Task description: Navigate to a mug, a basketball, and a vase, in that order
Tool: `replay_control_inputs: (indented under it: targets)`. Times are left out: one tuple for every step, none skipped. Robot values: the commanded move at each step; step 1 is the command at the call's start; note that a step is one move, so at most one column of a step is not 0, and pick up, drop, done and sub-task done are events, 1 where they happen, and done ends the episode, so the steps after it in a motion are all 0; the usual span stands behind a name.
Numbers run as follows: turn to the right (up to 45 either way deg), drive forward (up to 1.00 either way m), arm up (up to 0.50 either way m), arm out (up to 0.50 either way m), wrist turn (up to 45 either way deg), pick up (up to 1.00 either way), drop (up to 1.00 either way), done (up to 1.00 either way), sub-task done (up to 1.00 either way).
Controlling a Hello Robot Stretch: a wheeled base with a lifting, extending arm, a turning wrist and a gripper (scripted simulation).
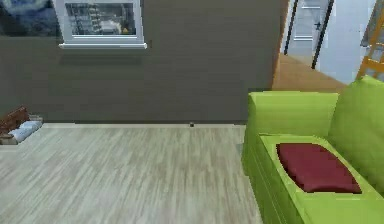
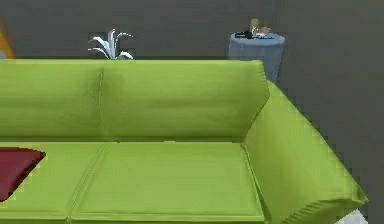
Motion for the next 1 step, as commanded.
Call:
replay_control_inputs:
  targets:
    - [0.0,1.0,0.0,0.0,0.0,0.0,0.0,0.0,0.0]
